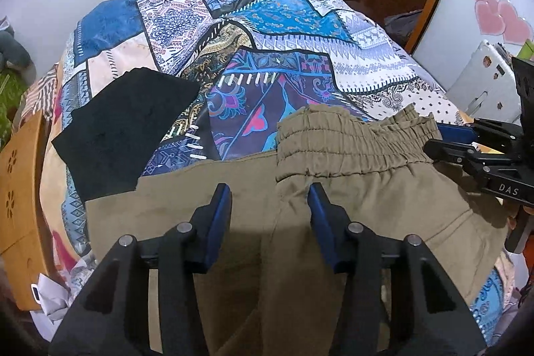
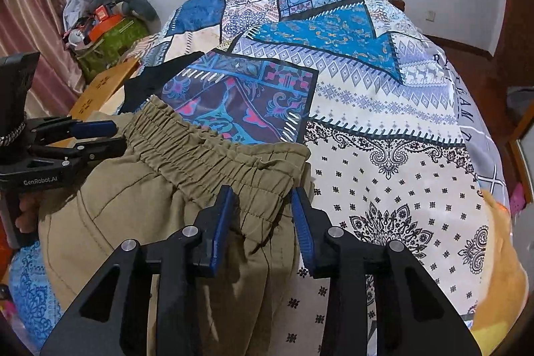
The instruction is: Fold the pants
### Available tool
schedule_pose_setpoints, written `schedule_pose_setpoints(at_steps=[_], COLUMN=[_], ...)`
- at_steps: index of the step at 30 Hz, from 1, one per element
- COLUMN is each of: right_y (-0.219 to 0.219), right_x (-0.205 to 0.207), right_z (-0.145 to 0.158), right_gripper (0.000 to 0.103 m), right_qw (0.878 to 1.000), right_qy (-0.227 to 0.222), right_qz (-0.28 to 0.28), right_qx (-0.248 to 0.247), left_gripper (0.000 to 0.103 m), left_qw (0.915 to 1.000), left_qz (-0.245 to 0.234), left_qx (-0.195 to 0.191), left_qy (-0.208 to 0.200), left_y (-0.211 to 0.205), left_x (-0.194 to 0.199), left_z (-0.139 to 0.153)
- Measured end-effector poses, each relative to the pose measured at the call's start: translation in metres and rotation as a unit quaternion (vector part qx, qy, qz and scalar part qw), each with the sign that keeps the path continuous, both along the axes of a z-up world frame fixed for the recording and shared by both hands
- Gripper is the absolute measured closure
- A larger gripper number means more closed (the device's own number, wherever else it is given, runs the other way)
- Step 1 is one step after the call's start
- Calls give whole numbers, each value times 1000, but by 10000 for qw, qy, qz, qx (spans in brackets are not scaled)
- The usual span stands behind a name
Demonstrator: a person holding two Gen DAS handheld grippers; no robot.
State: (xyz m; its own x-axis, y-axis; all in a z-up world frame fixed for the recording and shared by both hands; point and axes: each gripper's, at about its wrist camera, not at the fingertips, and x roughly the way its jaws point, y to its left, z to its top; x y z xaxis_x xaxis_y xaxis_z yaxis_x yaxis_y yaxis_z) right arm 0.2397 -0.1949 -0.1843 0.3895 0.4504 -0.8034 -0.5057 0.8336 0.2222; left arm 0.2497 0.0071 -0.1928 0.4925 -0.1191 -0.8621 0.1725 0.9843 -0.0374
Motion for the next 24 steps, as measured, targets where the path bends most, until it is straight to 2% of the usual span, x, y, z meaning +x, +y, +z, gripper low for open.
schedule_pose_setpoints(at_steps=[4,6,11,12,14,17,20,24], right_y=[-2,-5,-14,-14,-16,-20,-23,-24], right_x=[-5,-9,-21,-23,-28,-32,-34,-31], right_z=[18,26,40,40,37,24,7,-13], right_gripper=[69,55,29,25,22,21,21,22], right_qw=[9998,9997,9993,9993,9993,9994,9985,9957], right_qy=[-134,-221,-331,-312,-265,-12,326,820], right_qz=[-10,-47,-174,-215,-251,-332,-405,-350], right_qx=[-125,-111,71,63,63,119,157,233], left_gripper=[51,47,21,18,16,16,16,16], left_qw=[9993,9982,9939,9931,9916,9906,9873,9827], left_qz=[246,411,878,959,1143,1320,1491,1526], left_qx=[26,44,-66,-73,-145,-306,-520,-909], left_qy=[-276,-438,-671,-668,-583,-204,191,526], left_y=[17,30,73,80,95,111,123,127], left_x=[-10,-18,-38,-41,-49,-55,-59,-59], left_z=[23,36,52,52,45,25,0,-21])
